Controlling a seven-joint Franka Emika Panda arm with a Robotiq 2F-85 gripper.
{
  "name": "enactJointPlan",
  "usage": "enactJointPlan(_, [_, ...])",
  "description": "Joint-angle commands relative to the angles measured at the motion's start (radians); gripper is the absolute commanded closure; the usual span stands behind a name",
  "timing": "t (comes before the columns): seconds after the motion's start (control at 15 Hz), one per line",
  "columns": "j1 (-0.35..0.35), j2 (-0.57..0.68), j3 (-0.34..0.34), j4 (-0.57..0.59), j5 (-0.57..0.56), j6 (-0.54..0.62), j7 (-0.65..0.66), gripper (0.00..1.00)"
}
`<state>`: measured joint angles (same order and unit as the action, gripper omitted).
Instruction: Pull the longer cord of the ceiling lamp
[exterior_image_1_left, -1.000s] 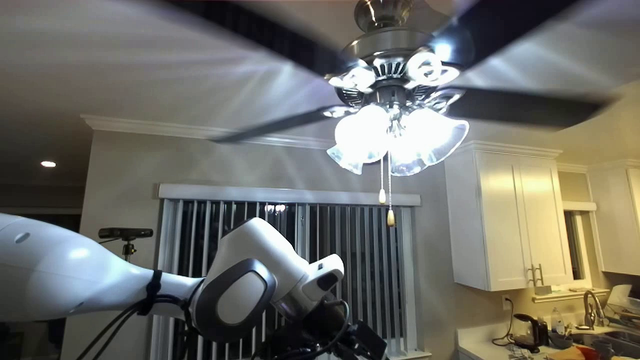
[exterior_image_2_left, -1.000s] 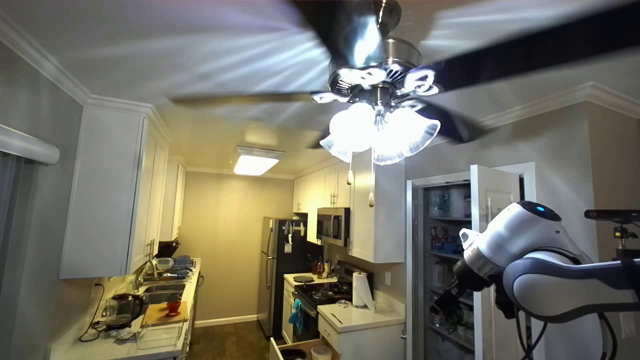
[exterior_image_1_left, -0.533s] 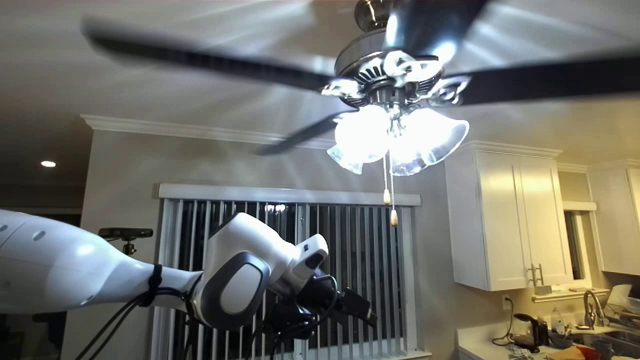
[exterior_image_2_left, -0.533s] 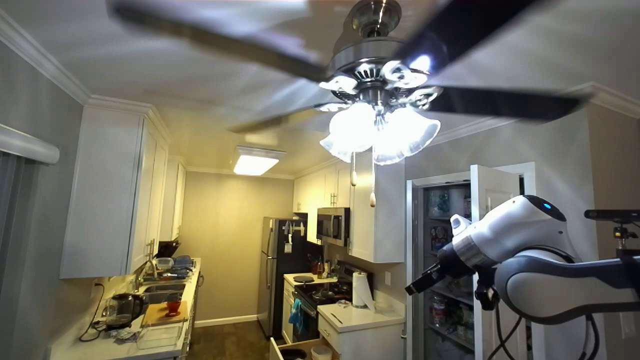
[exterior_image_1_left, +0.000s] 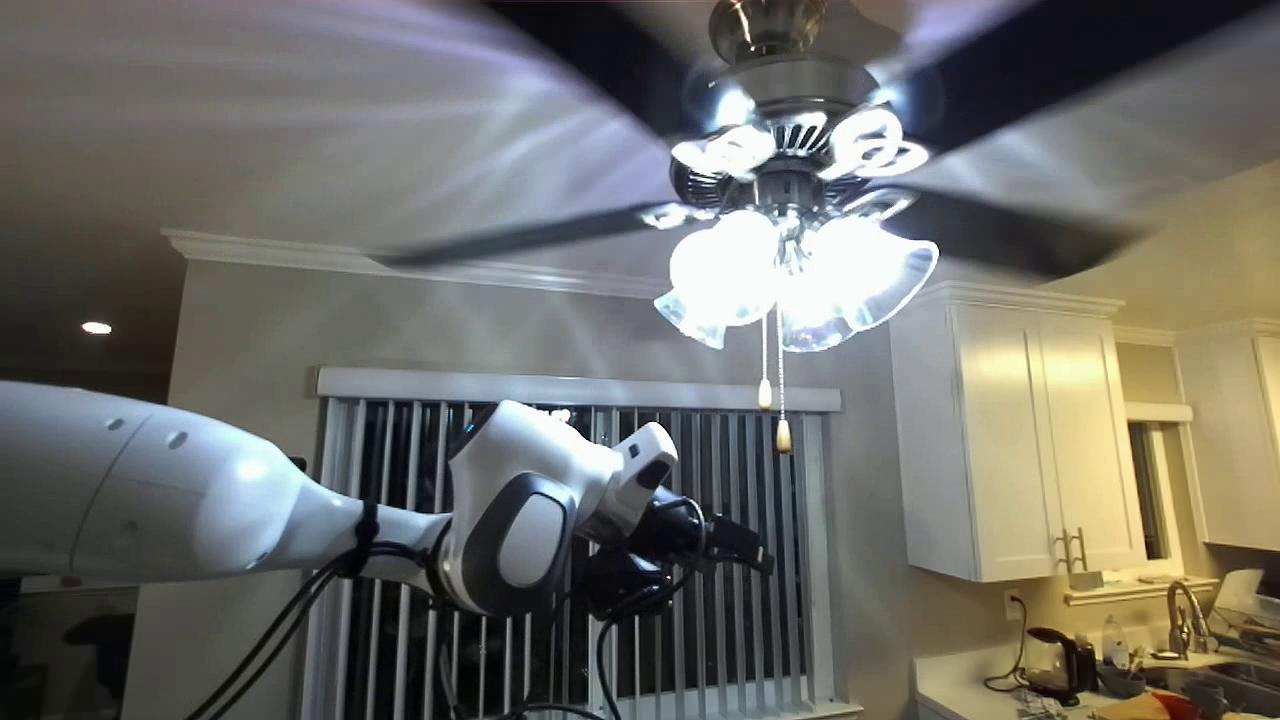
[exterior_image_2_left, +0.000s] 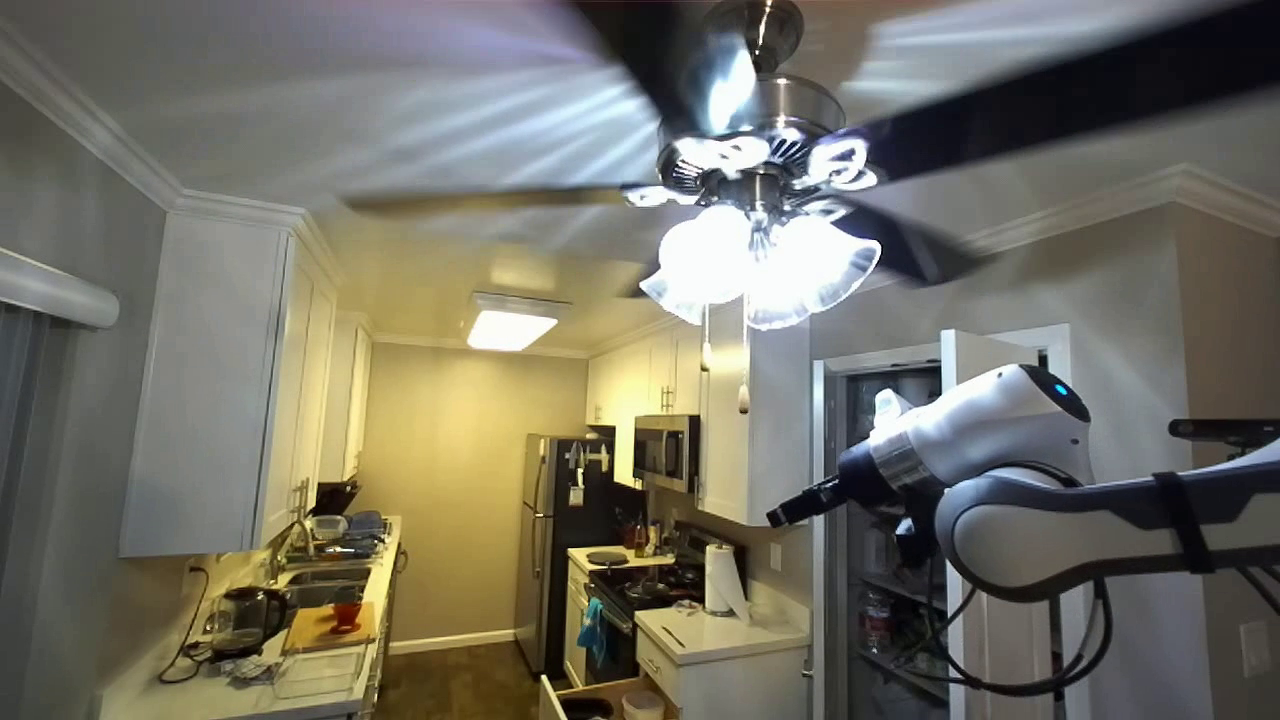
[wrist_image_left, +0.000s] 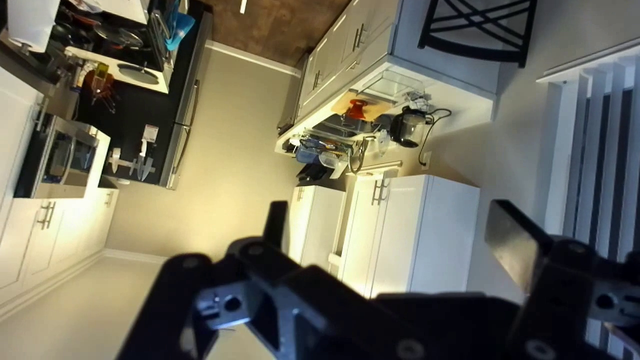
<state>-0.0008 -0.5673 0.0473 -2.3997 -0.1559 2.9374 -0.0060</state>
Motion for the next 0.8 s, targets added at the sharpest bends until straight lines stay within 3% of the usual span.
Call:
enactJointPlan(0.0, [-0.045, 0.116, 0.042, 0.098, 0.013, 0.079, 0.046, 0.00])
enactJointPlan(0.33, [-0.137, 0.173, 0.126, 0.176, -0.038, 0.154, 0.121, 0.00])
enactJointPlan(0.73, [-0.351, 0.171, 0.299, 0.220, -0.070, 0.262, 0.204, 0.00])
